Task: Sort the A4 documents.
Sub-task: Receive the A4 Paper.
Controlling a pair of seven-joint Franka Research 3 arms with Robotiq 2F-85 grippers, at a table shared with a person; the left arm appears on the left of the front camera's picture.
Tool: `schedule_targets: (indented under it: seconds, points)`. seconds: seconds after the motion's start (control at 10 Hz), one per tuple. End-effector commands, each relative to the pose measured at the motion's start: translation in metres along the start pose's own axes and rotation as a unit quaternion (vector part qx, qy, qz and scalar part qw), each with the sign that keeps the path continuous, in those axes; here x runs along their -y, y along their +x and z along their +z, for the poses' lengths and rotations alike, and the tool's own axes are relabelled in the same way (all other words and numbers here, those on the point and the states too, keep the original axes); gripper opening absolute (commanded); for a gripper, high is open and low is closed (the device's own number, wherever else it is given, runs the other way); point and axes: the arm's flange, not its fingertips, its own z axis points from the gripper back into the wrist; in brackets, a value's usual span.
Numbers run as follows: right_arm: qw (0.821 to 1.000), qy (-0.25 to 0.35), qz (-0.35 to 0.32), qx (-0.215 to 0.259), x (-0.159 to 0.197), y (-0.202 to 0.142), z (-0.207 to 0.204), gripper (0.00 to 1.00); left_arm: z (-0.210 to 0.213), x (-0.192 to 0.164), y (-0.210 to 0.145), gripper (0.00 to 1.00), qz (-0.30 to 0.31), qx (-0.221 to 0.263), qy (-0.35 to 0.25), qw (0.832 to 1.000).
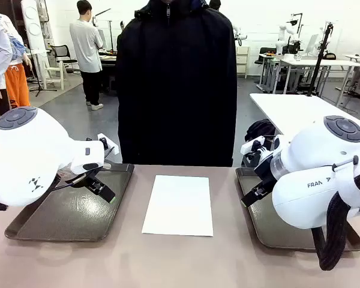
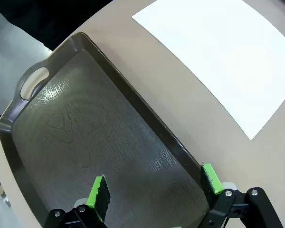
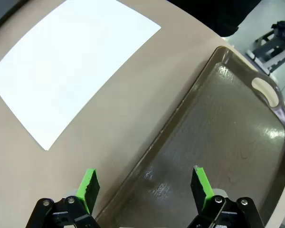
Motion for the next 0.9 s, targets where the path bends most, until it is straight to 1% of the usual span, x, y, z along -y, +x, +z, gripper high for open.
schedule_targets:
  seconds: [0.0,0.8]
  points:
    - [1.000,0.000,0.000,0.000,0.0000,0.0000,0.0000,1.00,0.0000,0.0001,0.0000,1.00,0.000,0.000,0.000,1.000]
    - [1.000,0.000,0.000,0.000,0.0000,0.0000,0.0000,1.00,0.0000,0.0001,0.0000,1.00,0.000,0.000,0.000,1.000]
